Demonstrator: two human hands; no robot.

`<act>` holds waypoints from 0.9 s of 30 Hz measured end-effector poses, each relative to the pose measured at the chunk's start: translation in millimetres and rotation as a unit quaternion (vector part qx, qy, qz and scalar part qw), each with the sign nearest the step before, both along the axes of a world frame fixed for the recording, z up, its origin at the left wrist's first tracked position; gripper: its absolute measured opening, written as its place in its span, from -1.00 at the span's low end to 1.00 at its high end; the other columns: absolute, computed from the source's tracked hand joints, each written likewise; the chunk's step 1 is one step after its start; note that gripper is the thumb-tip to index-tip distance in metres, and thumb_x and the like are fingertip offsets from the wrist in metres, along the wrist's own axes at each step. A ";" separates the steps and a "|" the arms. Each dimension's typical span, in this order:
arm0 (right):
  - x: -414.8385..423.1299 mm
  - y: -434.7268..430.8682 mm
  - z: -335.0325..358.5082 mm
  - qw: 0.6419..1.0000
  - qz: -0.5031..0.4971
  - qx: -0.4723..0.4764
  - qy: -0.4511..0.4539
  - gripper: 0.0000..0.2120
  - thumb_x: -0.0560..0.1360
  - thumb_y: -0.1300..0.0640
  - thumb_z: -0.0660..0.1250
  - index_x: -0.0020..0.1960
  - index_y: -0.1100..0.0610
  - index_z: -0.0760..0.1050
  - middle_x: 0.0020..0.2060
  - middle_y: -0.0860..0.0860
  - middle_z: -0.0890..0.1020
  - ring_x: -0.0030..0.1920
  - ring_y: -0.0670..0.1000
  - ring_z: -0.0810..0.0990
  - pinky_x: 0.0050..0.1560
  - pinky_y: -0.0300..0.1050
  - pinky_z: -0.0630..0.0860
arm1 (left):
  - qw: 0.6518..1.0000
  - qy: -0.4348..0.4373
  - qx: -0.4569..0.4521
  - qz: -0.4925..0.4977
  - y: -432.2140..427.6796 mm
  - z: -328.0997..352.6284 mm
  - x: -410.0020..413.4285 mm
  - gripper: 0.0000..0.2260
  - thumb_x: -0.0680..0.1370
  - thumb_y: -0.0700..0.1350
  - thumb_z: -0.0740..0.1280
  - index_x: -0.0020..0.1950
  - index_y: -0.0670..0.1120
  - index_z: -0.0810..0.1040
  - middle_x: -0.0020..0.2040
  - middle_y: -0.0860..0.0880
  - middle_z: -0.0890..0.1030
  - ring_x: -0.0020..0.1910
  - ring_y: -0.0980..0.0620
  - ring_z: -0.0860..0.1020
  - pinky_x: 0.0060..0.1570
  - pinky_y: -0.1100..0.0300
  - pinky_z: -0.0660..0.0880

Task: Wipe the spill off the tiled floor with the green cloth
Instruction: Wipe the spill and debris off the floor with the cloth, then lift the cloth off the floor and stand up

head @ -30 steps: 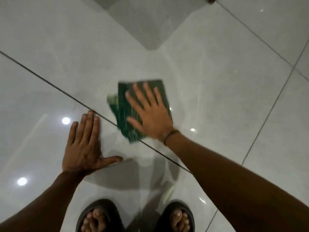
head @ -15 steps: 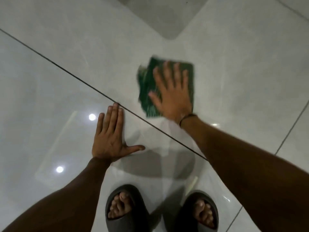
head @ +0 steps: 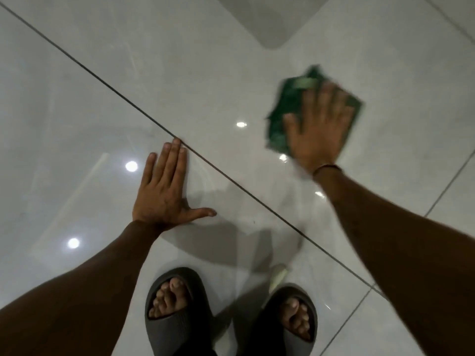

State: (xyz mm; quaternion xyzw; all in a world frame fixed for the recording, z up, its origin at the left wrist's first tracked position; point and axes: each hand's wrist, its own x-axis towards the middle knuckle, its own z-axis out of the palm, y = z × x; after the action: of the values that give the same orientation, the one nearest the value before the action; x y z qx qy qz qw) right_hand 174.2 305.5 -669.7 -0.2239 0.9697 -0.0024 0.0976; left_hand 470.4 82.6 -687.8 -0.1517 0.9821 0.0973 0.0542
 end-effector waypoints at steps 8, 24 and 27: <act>158.2 10.6 18.0 0.967 0.108 -0.179 -0.146 -0.35 0.77 -0.04 0.21 0.78 0.11 0.10 0.78 0.16 0.07 0.79 0.22 0.01 0.78 0.27 0.05 | 0.971 -0.029 0.091 0.219 62.1 56.1 -31.4 -0.11 0.64 0.54 -0.04 0.51 -0.19 0.48 0.43 -0.26 0.53 0.36 -0.28 0.52 0.31 -0.19 0.52; 40.0 -21.1 359.6 0.712 -0.454 -0.351 -0.406 -0.81 0.63 0.31 0.47 0.22 0.31 0.63 0.19 0.23 0.75 0.18 0.21 0.75 0.29 0.23 0.70 | 0.697 -0.023 0.534 0.479 47.5 370.1 -143.6 -0.83 0.73 -0.20 0.38 0.31 -0.14 0.68 0.03 0.05 0.73 0.02 0.02 0.70 -0.30 0.41 0.65; -12.0 -36.2 476.2 0.707 -0.425 -0.376 -0.423 -0.81 0.65 0.35 0.43 0.25 0.32 0.59 0.15 0.29 0.72 0.05 0.18 0.71 0.07 0.09 0.71 | 0.709 -0.022 0.555 0.434 14.5 482.6 -190.8 -0.77 0.72 -0.24 0.39 0.36 -0.24 0.68 0.12 -0.08 0.75 -0.03 0.02 0.72 -0.17 0.32 0.70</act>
State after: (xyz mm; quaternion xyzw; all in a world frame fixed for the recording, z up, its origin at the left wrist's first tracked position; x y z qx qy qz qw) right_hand 162.1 269.3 -193.5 0.2181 0.7385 -0.5021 0.3937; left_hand 279.6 97.1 -205.3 -0.5054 0.5758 0.6345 0.1019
